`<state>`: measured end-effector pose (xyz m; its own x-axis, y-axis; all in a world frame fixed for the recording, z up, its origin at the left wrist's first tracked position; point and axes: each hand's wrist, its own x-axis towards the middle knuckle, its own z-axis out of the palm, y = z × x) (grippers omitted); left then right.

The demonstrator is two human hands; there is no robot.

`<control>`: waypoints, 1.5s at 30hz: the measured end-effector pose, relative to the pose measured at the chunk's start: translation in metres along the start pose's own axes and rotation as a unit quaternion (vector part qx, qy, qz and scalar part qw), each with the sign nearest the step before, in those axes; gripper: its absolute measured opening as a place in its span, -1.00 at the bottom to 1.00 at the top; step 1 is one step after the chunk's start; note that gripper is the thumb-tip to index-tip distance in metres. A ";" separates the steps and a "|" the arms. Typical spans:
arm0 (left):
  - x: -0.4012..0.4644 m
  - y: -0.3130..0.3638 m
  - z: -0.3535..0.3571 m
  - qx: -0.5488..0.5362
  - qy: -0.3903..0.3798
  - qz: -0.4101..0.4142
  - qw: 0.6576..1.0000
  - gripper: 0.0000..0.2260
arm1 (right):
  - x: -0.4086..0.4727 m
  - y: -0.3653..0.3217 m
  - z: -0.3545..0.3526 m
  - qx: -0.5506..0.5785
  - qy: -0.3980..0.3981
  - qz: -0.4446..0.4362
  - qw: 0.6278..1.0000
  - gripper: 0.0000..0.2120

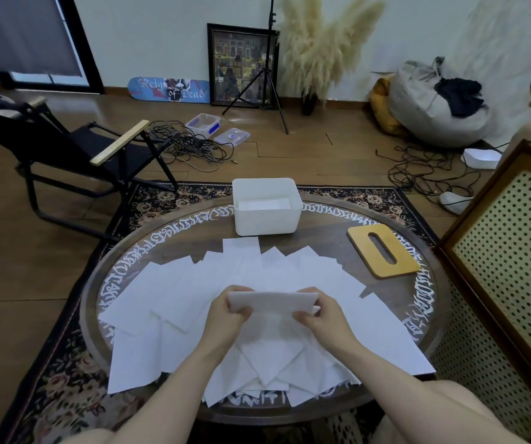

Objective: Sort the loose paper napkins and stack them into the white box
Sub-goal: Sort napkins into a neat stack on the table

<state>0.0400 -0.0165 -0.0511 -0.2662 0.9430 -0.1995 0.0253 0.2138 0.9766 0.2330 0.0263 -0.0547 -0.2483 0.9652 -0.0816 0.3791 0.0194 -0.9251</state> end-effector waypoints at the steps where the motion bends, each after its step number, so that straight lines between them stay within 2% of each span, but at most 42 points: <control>1: -0.001 -0.002 0.000 0.010 -0.003 0.000 1.000 -0.70 | 0.000 0.003 0.000 -0.005 -0.004 0.014 1.000 -0.78; 6: 0.002 -0.005 -0.001 0.024 0.002 -0.004 1.000 -0.73 | 0.004 0.010 0.000 -0.058 -0.012 0.049 0.997 -0.83; 9: 0.004 -0.001 0.002 0.007 0.035 -0.003 0.999 -0.73 | 0.006 0.006 0.000 -0.034 0.014 0.062 0.997 -0.93; 13: 0.015 0.012 0.003 -0.017 0.064 -0.007 0.998 -0.83 | 0.013 -0.006 -0.006 0.030 0.047 0.084 0.995 -0.74; 17: 0.029 0.022 0.000 -0.008 0.090 0.004 0.996 -0.81 | 0.023 -0.016 -0.012 0.061 0.056 0.089 0.993 -0.70; 23: 0.060 0.044 -0.001 -0.021 0.105 0.041 0.993 -0.74 | 0.054 -0.045 -0.016 0.122 0.063 0.048 0.989 -0.89; 29: 0.113 0.068 -0.001 -0.023 0.108 0.070 0.991 -0.71 | 0.117 -0.063 -0.019 0.087 0.107 0.019 0.990 -0.93; 33: 0.156 0.082 -0.001 0.034 0.120 0.074 0.989 -0.74 | 0.165 -0.070 -0.022 0.033 0.143 0.021 0.989 -0.94; 36: 0.185 0.091 -0.003 0.117 0.135 0.083 0.980 -0.77 | 0.195 -0.071 -0.022 -0.004 0.169 0.028 0.985 -0.93; 39: 0.208 0.094 -0.004 0.181 0.135 0.084 0.971 -0.79 | 0.212 -0.072 -0.023 -0.087 0.173 0.045 0.980 -0.87; 45: 0.239 0.102 0.001 0.382 0.116 0.045 0.916 -0.74 | 0.238 -0.072 -0.027 -0.205 0.180 0.048 0.961 -0.79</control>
<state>-0.0204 0.2308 0.0008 -0.4252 0.9050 -0.0124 0.6998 0.3374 0.6296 0.1700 0.2621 0.0028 0.1012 0.9939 0.0432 0.7226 -0.0435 -0.6899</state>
